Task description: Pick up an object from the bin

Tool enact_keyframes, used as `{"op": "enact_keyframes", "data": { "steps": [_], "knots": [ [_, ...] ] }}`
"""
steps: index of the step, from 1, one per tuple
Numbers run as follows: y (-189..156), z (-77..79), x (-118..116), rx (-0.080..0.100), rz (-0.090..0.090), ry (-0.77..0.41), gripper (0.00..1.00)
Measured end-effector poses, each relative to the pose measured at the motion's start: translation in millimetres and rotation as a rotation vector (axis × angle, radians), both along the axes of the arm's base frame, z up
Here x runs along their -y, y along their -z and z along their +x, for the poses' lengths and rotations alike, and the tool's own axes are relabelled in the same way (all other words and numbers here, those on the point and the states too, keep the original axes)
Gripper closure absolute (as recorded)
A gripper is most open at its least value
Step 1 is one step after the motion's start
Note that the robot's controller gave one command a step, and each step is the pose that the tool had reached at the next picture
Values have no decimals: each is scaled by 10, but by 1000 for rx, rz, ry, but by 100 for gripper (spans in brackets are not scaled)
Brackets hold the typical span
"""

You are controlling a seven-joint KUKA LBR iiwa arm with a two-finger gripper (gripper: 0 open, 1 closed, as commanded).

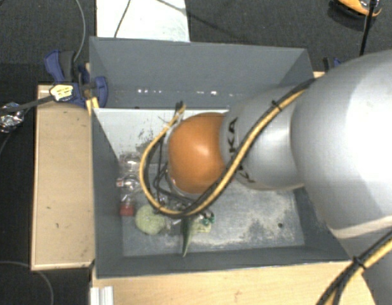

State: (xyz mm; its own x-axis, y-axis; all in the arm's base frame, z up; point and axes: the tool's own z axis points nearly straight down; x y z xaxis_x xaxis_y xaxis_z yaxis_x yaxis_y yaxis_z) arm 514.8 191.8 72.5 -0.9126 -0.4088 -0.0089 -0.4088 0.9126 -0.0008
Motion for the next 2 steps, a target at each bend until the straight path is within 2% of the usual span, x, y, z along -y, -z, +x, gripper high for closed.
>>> {"op": "enact_keyframes", "data": {
  "steps": [1,2],
  "knots": [
    [-7,-15,3,5,0,-97,100],
    [-1683,-72,75,10,5,21,100]
  ]
}}
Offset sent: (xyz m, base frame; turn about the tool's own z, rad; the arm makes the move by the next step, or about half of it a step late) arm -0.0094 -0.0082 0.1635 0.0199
